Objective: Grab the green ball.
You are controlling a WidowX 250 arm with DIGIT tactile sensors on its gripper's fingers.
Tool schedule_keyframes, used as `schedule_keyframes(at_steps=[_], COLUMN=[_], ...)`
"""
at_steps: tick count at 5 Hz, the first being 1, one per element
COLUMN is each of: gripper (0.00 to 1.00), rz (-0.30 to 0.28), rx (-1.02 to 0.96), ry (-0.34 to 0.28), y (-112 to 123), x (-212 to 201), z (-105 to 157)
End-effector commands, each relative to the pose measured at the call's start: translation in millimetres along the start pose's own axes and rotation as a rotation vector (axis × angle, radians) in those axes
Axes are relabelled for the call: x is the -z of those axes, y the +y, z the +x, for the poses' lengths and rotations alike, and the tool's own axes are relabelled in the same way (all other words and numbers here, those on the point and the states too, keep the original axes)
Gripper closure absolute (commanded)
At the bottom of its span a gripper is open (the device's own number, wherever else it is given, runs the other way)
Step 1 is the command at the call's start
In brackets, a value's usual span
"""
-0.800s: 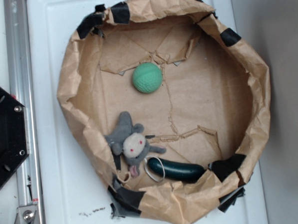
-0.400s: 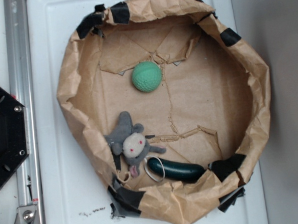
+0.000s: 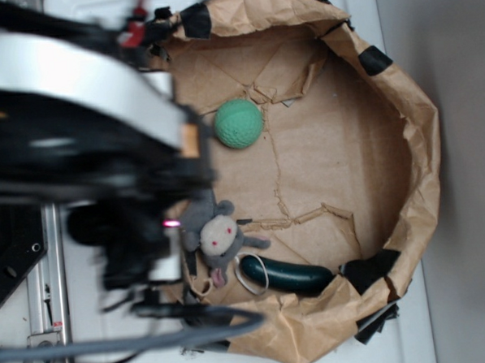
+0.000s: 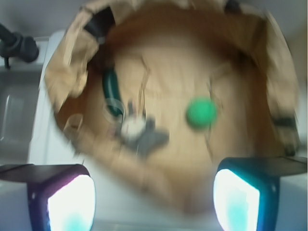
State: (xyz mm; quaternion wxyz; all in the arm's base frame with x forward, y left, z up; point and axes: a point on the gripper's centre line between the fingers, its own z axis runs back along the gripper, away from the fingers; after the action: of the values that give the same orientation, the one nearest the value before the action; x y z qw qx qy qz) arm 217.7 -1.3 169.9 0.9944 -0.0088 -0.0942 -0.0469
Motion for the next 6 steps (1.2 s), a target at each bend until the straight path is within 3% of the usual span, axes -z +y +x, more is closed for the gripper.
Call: schedule_keyframes(at_steps=[1, 2, 3, 4, 5, 6], gripper=[0.0, 0.0, 0.0, 0.0, 0.0, 1.0], rz=[0.106, 0.111, 0.11, 0.136, 0.126, 0.134], rx=[0.131, 0.263, 0.31, 0.343, 0.346, 0.368], ry=[0.078, 0.157, 0.164, 0.144, 0.12, 0.139], y=[45, 53, 67, 72, 78, 80], x=[95, 115, 126, 137, 144, 154], z=[21, 13, 7, 18, 28, 24])
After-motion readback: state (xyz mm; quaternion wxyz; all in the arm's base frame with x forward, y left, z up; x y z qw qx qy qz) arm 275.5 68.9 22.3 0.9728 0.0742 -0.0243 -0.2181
